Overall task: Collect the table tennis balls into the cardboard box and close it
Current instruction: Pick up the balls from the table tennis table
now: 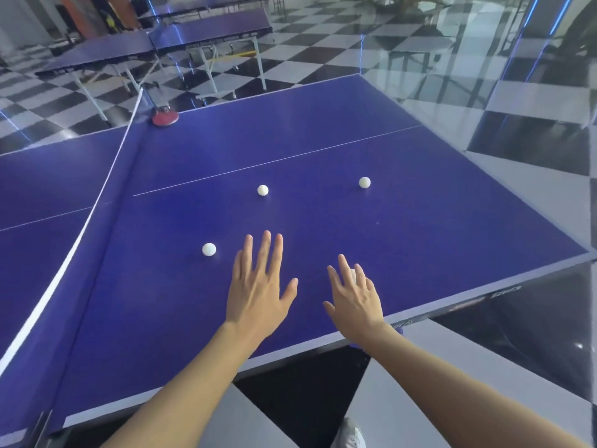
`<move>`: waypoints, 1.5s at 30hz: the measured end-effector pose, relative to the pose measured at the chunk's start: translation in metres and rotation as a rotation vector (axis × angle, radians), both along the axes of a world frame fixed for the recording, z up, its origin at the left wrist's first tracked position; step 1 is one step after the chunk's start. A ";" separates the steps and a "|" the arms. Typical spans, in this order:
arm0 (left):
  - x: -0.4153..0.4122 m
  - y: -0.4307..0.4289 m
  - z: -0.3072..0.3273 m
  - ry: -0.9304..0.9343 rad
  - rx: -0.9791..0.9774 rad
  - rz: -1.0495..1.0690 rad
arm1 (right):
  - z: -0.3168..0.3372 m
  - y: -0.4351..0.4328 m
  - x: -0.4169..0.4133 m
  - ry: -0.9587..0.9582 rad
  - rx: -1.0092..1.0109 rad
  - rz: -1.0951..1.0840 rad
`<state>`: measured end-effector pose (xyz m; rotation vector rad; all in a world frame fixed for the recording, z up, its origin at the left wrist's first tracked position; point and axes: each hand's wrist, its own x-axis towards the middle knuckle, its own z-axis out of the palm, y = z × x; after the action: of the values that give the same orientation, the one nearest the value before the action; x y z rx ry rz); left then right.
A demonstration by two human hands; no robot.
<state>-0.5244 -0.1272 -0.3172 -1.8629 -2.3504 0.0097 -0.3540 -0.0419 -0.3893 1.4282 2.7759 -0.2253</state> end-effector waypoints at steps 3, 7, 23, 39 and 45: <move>-0.001 0.020 -0.016 -0.002 -0.055 -0.048 | -0.017 0.020 -0.001 -0.018 -0.039 -0.038; -0.012 0.037 -0.031 -0.030 -0.120 -0.044 | -0.036 0.040 -0.004 -0.095 -0.084 -0.091; -0.123 0.094 -0.050 -0.053 -0.232 -0.093 | -0.051 0.085 -0.072 -0.250 -0.196 -0.142; -0.288 0.129 -0.108 -0.058 -0.543 0.146 | -0.035 0.088 -0.241 0.023 -0.068 -0.021; -0.301 0.137 -0.125 -0.177 -0.586 0.146 | -0.036 0.091 -0.248 -0.005 -0.058 -0.028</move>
<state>-0.8258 0.0095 -0.4417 -1.9718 -2.8225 0.6383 -0.6024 0.0493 -0.4255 1.4530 2.7229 -0.2992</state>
